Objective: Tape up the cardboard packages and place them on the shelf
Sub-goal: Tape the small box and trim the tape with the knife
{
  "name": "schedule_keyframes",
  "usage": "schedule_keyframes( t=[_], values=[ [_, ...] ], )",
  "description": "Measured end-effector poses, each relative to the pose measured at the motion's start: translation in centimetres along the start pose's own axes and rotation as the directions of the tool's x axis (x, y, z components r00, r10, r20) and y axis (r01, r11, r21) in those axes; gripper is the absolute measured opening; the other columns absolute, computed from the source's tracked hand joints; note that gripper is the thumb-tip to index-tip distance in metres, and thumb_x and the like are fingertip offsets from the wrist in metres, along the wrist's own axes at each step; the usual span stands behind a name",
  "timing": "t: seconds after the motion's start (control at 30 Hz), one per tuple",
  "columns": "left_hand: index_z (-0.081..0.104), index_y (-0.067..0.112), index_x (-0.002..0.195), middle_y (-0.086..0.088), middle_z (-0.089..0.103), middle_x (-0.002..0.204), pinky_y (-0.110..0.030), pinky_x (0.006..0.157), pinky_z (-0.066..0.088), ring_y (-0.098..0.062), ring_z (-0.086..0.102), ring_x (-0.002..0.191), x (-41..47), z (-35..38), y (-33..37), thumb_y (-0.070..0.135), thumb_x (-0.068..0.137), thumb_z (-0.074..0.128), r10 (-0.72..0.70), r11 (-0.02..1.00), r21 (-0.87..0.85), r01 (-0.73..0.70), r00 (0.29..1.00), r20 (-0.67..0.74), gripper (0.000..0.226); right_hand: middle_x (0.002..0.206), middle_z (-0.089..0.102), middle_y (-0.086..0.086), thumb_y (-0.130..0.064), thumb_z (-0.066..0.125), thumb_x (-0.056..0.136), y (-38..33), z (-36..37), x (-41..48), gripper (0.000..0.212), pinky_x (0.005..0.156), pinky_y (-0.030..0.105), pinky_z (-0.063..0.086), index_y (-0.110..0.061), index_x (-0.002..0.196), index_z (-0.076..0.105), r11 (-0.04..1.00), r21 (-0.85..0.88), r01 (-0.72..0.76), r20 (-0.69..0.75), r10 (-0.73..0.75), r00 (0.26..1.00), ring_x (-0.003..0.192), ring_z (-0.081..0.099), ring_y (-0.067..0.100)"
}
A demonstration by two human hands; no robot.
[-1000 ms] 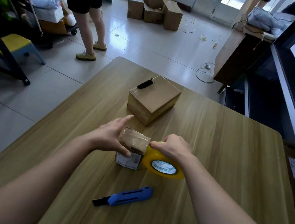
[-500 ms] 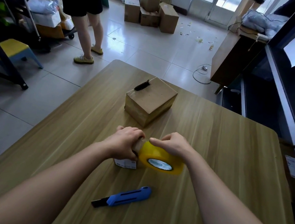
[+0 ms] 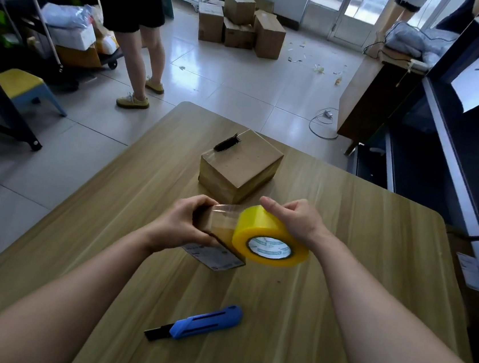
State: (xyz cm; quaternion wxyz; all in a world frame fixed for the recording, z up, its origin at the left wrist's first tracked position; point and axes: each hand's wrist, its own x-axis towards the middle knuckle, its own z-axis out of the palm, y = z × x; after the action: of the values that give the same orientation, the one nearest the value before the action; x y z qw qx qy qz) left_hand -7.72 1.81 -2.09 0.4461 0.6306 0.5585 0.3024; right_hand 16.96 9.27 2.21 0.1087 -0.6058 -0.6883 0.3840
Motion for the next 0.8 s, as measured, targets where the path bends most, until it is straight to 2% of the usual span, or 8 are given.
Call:
schedule_keyframes(
  t=[0.1, 0.2, 0.3, 0.4, 0.5, 0.6, 0.7, 0.8],
  values=[
    [0.057, 0.026, 0.117, -0.001, 0.059, 0.115, -0.038, 0.086, 0.055, -0.017, 0.060, 0.105, -0.2, -0.1, 0.2, 0.032, 0.057, 0.087, -0.017, 0.992, -0.126, 0.019, 1.000, 0.015, 0.067, 0.083, 0.063, 0.002, -0.077, 0.049, 0.082, 0.4, -0.4, -0.1, 0.067, 0.072, 0.034, 0.049, -0.012, 0.084, 0.066, 0.942, -0.333, -0.038, -0.013, 0.036, 0.999, 0.084, 0.062, 0.023],
    [0.057, 0.026, 0.119, -0.004, 0.059, 0.118, -0.041, 0.087, 0.056, -0.020, 0.060, 0.107, -0.6, 0.2, -0.3, 0.035, 0.055, 0.086, -0.050, 0.982, -0.181, 0.054, 0.998, 0.029, 0.071, 0.102, 0.063, 0.006, -0.070, 0.048, 0.087, 1.1, -0.9, -0.3, 0.063, 0.081, 0.037, 0.050, -0.013, 0.105, 0.067, 0.947, -0.312, -0.077, 0.015, 0.085, 0.996, 0.093, 0.061, 0.025],
    [0.056, 0.023, 0.120, -0.004, 0.059, 0.120, -0.039, 0.086, 0.056, -0.020, 0.060, 0.108, -1.2, 0.3, -1.5, 0.034, 0.054, 0.086, -0.082, 0.962, -0.258, 0.087, 0.996, 0.032, 0.074, 0.108, 0.064, 0.008, -0.062, 0.053, 0.089, 2.1, -1.4, -0.3, 0.047, 0.086, 0.041, 0.051, -0.017, 0.100, 0.063, 0.992, -0.104, -0.078, 0.077, 0.086, 0.993, 0.095, 0.061, 0.024],
    [0.056, 0.022, 0.121, -0.003, 0.060, 0.120, -0.038, 0.087, 0.056, -0.018, 0.061, 0.108, -1.7, 0.5, -2.3, 0.033, 0.053, 0.086, -0.116, 0.946, -0.298, 0.128, 0.991, 0.060, 0.075, 0.093, 0.067, 0.004, -0.066, 0.060, 0.082, 3.1, -0.9, -0.1, 0.049, 0.081, 0.039, 0.053, -0.018, 0.085, 0.067, 0.999, 0.000, -0.053, 0.060, 0.053, 0.997, 0.089, 0.064, 0.023],
    [0.056, 0.022, 0.121, -0.004, 0.059, 0.120, -0.036, 0.085, 0.056, -0.020, 0.060, 0.109, -2.0, 0.3, -3.0, 0.028, 0.053, 0.086, -0.138, 0.934, -0.325, 0.150, 0.989, 0.060, 0.074, 0.080, 0.065, 0.001, -0.075, 0.056, 0.078, 3.3, 0.3, 0.5, 0.057, 0.079, 0.040, 0.055, -0.019, 0.072, 0.065, 0.990, -0.124, -0.070, 0.022, 0.074, 0.997, 0.082, 0.064, 0.023],
    [0.056, 0.019, 0.120, -0.007, 0.057, 0.119, -0.034, 0.081, 0.056, -0.023, 0.057, 0.109, -2.0, -0.2, -3.5, 0.008, 0.060, 0.085, -0.150, 0.922, -0.352, 0.164, 0.986, 0.066, 0.068, 0.091, 0.065, 0.002, -0.084, 0.046, 0.077, 2.7, 0.9, 0.7, 0.071, 0.077, 0.036, 0.051, -0.016, 0.087, 0.063, 0.851, -0.517, -0.090, -0.026, 0.090, 0.996, 0.085, 0.061, 0.022],
    [0.054, 0.017, 0.120, -0.003, 0.056, 0.116, -0.033, 0.081, 0.056, -0.020, 0.055, 0.109, -1.8, -0.6, -3.8, -0.007, 0.067, 0.079, -0.180, 0.916, -0.354, 0.188, 0.982, 0.056, 0.063, 0.097, 0.066, 0.004, -0.087, 0.041, 0.075, 3.1, 1.4, 0.9, 0.078, 0.080, 0.037, 0.051, -0.016, 0.095, 0.066, 0.873, -0.476, -0.105, -0.001, 0.119, 0.993, 0.088, 0.061, 0.023],
    [0.054, 0.019, 0.120, -0.003, 0.053, 0.122, -0.041, 0.086, 0.056, -0.020, 0.054, 0.112, -2.0, -1.7, -4.4, 0.004, 0.063, 0.085, -0.191, 0.928, -0.309, 0.209, 0.978, 0.086, 0.067, 0.091, 0.065, 0.001, -0.089, 0.037, 0.074, 2.9, 1.9, 1.1, 0.078, 0.078, 0.035, 0.051, -0.019, 0.091, 0.067, 0.908, -0.416, -0.044, 0.054, 0.072, 0.996, 0.088, 0.061, 0.022]
  ],
)
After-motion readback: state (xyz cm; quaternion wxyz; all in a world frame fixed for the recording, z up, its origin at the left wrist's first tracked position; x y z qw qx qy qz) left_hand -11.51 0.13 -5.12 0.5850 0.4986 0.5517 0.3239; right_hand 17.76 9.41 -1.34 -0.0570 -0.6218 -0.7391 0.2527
